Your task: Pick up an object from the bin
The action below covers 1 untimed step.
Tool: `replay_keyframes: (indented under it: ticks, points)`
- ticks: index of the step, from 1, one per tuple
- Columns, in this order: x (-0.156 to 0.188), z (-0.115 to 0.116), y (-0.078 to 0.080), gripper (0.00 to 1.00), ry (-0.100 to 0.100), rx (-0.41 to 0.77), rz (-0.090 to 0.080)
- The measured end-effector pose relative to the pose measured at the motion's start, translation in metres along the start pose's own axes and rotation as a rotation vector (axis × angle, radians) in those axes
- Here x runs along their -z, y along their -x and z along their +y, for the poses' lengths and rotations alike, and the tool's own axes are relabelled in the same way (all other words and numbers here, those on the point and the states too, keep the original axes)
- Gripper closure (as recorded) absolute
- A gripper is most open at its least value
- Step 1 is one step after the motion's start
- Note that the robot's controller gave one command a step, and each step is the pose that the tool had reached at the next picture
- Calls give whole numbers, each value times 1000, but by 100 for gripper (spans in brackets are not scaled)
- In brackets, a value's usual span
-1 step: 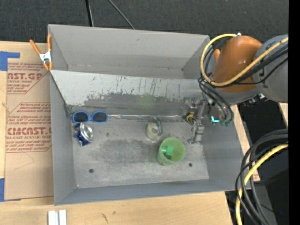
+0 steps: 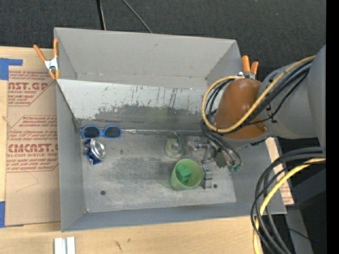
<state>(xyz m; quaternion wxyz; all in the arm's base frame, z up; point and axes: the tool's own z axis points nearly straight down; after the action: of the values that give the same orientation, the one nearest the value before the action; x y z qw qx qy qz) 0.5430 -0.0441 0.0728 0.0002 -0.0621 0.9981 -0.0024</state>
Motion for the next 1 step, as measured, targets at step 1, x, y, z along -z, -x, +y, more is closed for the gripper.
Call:
replay_keyframes:
  ticks: [1]
  points:
    - [-3, 0, -46, 0, 5, 362, 0]
